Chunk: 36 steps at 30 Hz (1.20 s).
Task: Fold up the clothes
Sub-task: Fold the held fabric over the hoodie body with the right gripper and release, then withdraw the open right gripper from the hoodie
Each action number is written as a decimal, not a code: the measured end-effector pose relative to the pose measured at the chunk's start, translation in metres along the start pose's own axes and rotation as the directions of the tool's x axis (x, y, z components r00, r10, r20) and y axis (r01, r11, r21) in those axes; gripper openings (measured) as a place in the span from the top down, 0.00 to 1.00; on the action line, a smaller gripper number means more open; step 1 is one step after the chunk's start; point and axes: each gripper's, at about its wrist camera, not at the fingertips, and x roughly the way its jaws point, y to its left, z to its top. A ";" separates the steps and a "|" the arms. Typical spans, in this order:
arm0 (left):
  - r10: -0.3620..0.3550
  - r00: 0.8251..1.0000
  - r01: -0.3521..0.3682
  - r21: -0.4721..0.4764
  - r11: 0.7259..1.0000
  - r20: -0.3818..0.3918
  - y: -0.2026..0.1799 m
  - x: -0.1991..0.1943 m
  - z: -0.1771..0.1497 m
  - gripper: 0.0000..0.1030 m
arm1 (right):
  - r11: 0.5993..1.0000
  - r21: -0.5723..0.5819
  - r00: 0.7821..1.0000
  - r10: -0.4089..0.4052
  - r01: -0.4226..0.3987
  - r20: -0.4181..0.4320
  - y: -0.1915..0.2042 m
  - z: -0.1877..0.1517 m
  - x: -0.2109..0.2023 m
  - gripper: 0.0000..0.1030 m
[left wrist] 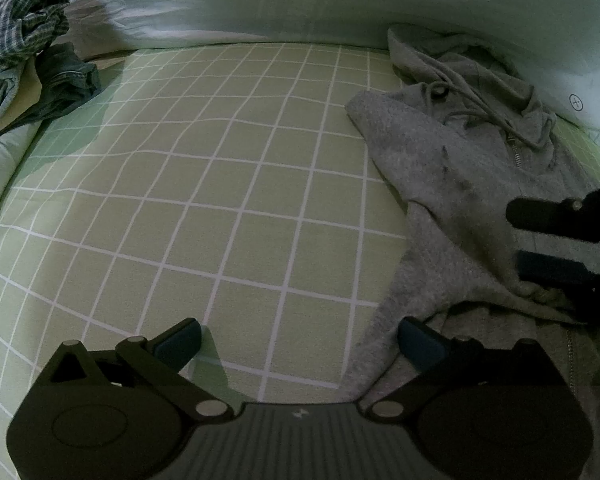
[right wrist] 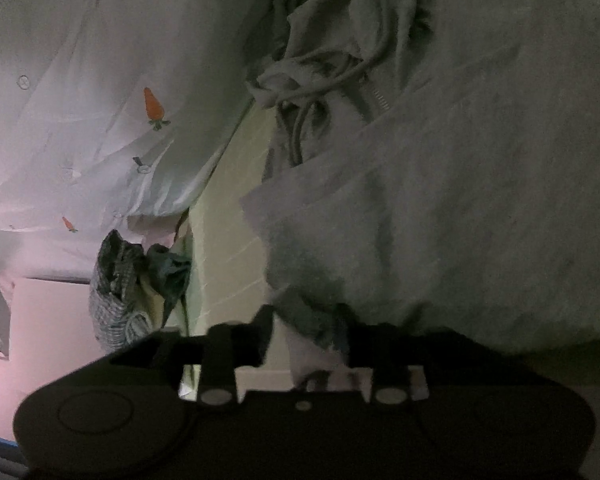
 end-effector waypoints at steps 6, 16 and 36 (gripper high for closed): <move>0.000 1.000 0.000 0.003 1.000 0.003 0.000 0.001 0.000 0.00 | 0.998 -0.054 1.000 0.024 -0.024 0.001 0.011 -0.004 -0.013 0.43; 0.004 1.000 -0.004 0.001 1.000 0.005 -0.001 0.000 -0.001 0.00 | 0.922 -0.342 0.962 -0.096 0.183 0.256 0.019 -0.019 -0.097 0.04; 0.035 0.999 -0.035 -0.034 0.999 0.004 -0.004 -0.003 -0.006 0.00 | 0.520 0.217 0.244 -0.678 0.826 0.694 -0.141 -0.054 -0.275 0.00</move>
